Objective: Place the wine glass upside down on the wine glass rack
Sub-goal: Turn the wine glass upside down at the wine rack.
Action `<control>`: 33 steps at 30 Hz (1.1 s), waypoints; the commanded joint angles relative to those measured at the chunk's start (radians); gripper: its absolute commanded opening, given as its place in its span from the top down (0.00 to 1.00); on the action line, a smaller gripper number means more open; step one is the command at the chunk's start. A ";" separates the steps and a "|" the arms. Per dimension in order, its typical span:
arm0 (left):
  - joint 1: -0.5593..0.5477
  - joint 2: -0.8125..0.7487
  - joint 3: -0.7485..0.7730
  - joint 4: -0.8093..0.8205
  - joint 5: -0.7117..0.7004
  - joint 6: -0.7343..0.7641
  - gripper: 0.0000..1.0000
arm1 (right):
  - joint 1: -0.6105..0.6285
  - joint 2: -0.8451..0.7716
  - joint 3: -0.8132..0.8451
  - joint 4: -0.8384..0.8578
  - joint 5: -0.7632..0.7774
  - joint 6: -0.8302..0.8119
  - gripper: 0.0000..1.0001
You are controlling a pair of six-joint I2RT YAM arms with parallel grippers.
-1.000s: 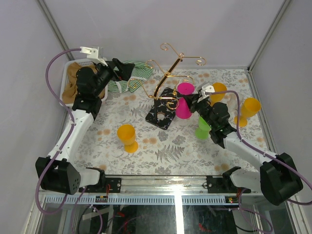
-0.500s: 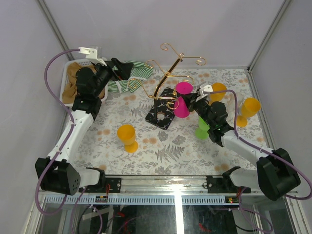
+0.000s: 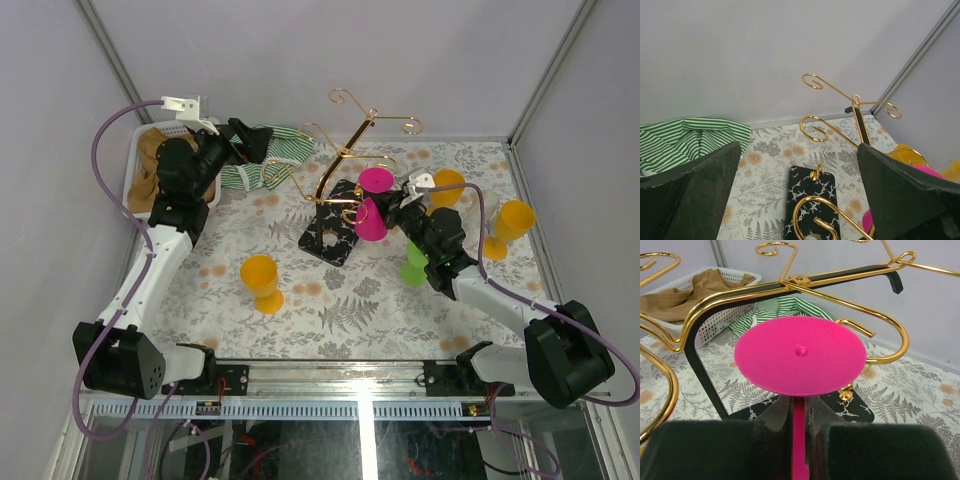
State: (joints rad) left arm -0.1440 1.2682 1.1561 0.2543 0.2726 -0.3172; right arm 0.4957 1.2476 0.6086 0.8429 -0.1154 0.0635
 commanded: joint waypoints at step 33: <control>0.001 0.010 0.029 0.077 -0.020 0.016 0.00 | 0.009 -0.004 0.070 0.018 0.027 -0.023 1.00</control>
State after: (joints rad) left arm -0.1440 1.2839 1.1629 0.2584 0.2634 -0.3168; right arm 0.4957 1.2652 0.6319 0.8299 -0.1131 0.0525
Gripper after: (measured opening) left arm 0.996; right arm 0.059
